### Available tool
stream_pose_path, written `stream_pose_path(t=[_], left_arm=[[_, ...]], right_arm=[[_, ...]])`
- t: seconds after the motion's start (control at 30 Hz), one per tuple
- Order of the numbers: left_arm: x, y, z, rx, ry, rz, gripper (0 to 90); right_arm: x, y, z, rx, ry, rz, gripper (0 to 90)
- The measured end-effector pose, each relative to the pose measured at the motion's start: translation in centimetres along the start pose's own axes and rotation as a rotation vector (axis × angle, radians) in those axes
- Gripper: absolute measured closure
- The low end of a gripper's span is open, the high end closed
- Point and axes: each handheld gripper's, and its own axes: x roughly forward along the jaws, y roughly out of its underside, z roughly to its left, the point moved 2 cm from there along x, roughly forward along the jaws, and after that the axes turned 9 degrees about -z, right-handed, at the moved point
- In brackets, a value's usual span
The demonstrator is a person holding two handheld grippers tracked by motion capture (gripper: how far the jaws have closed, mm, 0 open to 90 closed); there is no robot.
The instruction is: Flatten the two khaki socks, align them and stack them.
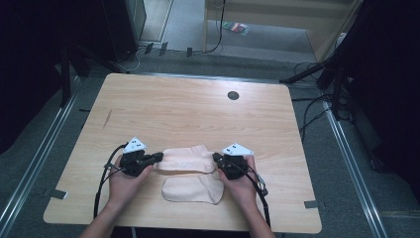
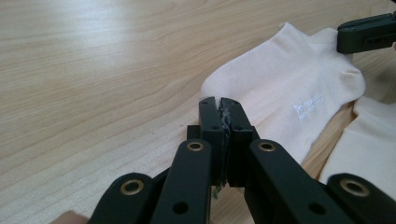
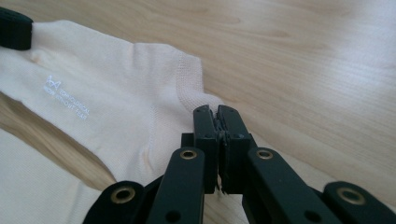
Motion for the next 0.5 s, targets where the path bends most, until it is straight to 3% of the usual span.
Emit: stream_pose_path(t=[0.23, 0.33, 0.5], left_arm=[[-0.9, -0.6, 0.2, 0.005, -0.010, -0.031, 90.0], [-1.6, -0.9, 0.0, -0.002, 0.003, -0.053, 90.0], [-2.6, -1.1, -0.6, 0.021, 0.020, -0.072, 90.0]], right_arm=[[-1.5, -0.9, -0.3, 0.042, 0.006, -0.050, 88.7], [-2.3, -1.2, -0.2, 0.049, -0.003, -0.064, 88.8], [-3.7, -1.8, 0.3, 0.047, -0.014, -0.084, 88.8]])
